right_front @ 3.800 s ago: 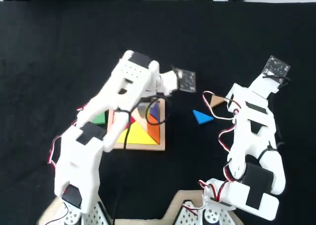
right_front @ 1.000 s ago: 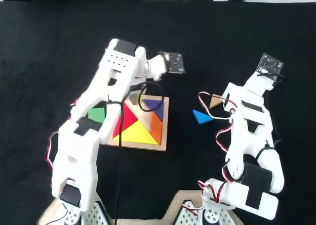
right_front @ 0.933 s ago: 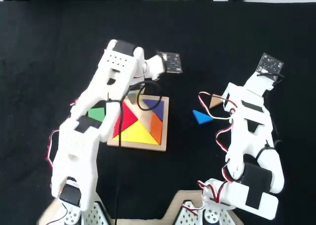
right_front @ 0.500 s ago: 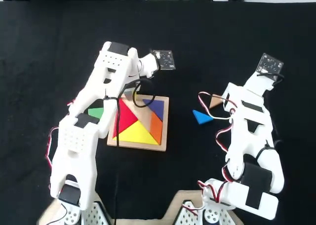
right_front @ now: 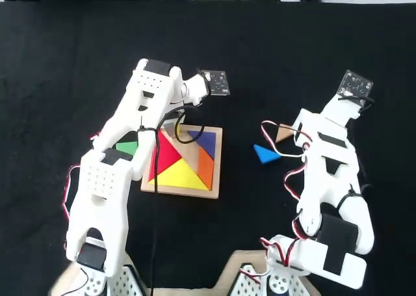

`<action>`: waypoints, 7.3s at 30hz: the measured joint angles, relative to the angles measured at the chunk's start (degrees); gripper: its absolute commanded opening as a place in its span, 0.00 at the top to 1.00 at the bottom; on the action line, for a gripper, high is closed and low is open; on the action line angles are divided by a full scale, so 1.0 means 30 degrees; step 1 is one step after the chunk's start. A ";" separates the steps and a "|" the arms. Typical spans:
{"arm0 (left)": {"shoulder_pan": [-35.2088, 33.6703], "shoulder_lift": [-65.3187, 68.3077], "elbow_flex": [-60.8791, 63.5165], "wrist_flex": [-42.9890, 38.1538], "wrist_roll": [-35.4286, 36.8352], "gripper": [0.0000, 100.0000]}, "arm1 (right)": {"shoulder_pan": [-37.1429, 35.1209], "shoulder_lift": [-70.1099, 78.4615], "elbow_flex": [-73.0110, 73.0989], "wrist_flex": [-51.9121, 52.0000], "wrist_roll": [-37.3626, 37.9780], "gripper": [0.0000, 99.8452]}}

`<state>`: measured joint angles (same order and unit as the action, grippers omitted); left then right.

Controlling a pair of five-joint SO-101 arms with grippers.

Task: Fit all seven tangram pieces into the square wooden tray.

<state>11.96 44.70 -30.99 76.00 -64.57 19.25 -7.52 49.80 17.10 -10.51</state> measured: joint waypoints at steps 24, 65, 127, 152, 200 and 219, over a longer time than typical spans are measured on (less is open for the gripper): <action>0.0352 0.0088 -0.0029 0.2256 -0.1172 0.97 | 0.0000 0.0000 0.0000 0.0000 0.0000 0.99; 0.0352 0.0147 -0.3282 0.7941 -0.1260 0.82 | -0.0234 0.0000 0.0000 0.0000 0.0000 0.99; -0.9465 -2.6725 3.3026 -1.2894 2.1949 0.83 | -0.0586 0.0117 -0.0586 0.1319 0.1055 0.99; -0.9289 -2.6491 3.3026 -1.3070 2.1685 0.83 | -0.2344 0.0117 -0.7179 1.1458 0.1055 0.98; -0.8498 -2.6462 3.3026 -1.3070 2.1656 0.83 | -0.3604 1.6029 -2.7546 2.1656 0.0527 0.89; -0.8498 -2.6462 3.3026 -1.3070 2.1656 0.83 | -0.2110 1.6029 -2.7956 2.5319 0.8498 0.89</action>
<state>-13.54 -34.68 68.09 36.79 0.40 12.92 40.57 -34.07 93.05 14.99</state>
